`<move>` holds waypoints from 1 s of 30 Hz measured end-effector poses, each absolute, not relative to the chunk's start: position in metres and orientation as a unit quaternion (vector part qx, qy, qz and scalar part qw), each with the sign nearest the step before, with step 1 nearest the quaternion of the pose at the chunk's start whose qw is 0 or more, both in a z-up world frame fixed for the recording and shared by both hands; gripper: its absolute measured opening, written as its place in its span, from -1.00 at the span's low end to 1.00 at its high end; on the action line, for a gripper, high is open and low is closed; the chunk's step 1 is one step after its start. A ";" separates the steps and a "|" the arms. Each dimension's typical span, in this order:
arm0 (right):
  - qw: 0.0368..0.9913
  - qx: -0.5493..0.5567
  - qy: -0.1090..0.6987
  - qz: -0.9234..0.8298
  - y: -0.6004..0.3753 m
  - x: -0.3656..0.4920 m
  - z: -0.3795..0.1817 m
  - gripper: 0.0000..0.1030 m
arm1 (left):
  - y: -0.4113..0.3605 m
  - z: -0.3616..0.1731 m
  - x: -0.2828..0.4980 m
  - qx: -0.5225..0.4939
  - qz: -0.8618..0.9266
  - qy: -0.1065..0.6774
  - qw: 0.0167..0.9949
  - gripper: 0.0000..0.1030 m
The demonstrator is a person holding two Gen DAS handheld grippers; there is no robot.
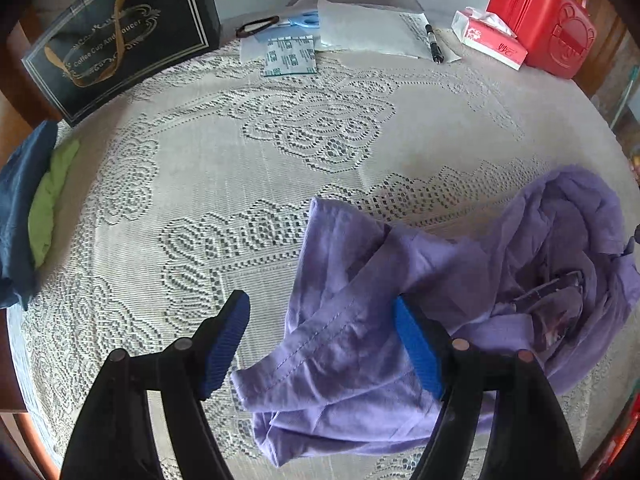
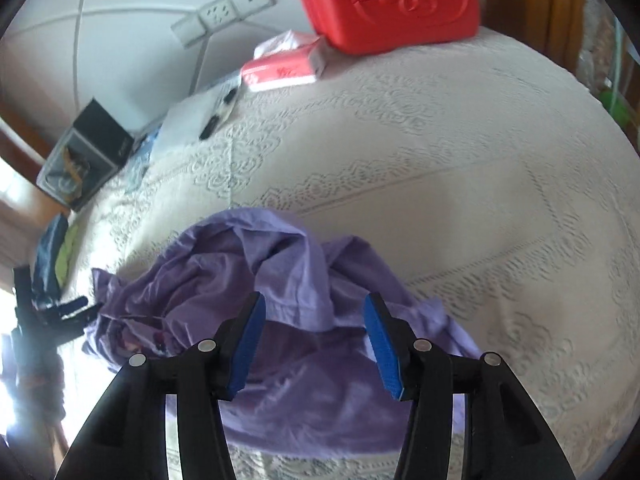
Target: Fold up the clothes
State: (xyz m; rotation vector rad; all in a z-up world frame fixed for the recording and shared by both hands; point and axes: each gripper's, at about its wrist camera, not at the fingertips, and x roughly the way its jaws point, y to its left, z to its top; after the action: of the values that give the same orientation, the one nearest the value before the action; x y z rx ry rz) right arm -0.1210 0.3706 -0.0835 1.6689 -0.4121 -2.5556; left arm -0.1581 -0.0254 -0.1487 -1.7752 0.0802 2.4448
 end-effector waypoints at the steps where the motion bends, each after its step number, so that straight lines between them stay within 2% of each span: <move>1: 0.030 0.551 -0.126 -0.824 0.366 -0.128 -0.090 -0.01 | -0.022 -0.152 -0.161 -0.593 0.802 0.026 0.066 -0.07; 2: 0.030 0.562 -0.115 -0.818 0.362 -0.136 -0.096 -0.01 | -0.019 -0.153 -0.164 -0.596 0.799 0.024 0.073 -0.41; 3: 0.034 0.578 -0.101 -0.809 0.358 -0.143 -0.104 -0.02 | -0.016 -0.150 -0.166 -0.595 0.800 0.026 0.074 -0.53; 4: 0.040 0.596 -0.078 -0.798 0.353 -0.150 -0.112 -0.11 | -0.013 -0.146 -0.170 -0.590 0.803 0.036 0.072 -0.75; 5: 0.036 0.594 -0.053 -0.802 0.352 -0.156 -0.110 -0.82 | -0.009 -0.141 -0.174 -0.583 0.808 0.044 0.072 -0.78; 6: 0.032 0.591 -0.029 -0.806 0.352 -0.163 -0.107 -0.95 | -0.006 -0.135 -0.180 -0.577 0.813 0.047 0.072 -0.80; 11: -0.022 0.507 0.021 -0.862 0.379 -0.209 -0.062 -0.94 | -0.006 -0.109 -0.227 -0.548 0.834 0.034 0.048 -0.83; 14: -0.032 0.491 0.016 -0.871 0.399 -0.234 -0.046 -0.94 | -0.021 -0.100 -0.252 -0.539 0.842 -0.016 0.032 -0.83; 20: -0.023 0.493 0.035 -0.869 0.406 -0.240 -0.055 -0.94 | -0.025 -0.097 -0.281 -0.525 0.850 -0.031 0.039 -0.83; 30: 0.050 0.460 0.027 -0.886 0.413 -0.152 -0.045 -0.94 | -0.034 -0.078 -0.185 -0.508 0.857 -0.043 0.076 -0.83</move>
State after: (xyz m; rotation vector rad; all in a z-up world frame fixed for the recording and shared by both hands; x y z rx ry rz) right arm -0.1515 0.4134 -0.0449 1.4008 0.0834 -2.6976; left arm -0.1850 -0.0344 -0.0781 -1.5213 -0.1287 2.5695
